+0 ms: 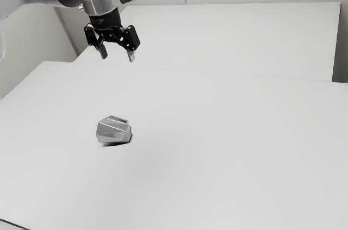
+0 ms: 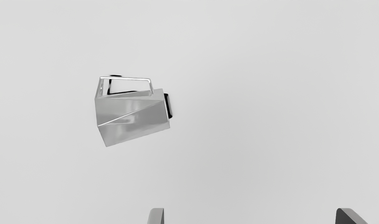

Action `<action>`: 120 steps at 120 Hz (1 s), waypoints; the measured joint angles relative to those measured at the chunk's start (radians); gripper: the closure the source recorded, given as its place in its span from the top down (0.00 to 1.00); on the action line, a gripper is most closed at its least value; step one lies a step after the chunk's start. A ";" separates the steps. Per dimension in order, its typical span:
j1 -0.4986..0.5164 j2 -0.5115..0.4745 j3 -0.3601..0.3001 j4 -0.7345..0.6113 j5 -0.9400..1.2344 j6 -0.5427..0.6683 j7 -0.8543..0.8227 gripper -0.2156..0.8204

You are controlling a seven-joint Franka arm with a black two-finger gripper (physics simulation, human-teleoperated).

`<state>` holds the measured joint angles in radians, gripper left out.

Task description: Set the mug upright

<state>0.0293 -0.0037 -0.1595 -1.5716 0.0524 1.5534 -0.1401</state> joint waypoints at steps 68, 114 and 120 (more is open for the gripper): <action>0.038 -0.034 0.004 -0.059 -0.017 -0.008 0.011 0.79; 0.238 0.021 0.008 -0.061 -0.047 -0.022 0.084 0.79; 0.262 0.032 0.008 -0.062 -0.048 -0.020 0.093 0.79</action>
<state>0.2915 0.0280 -0.1517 -1.6340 0.0039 1.5331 -0.0471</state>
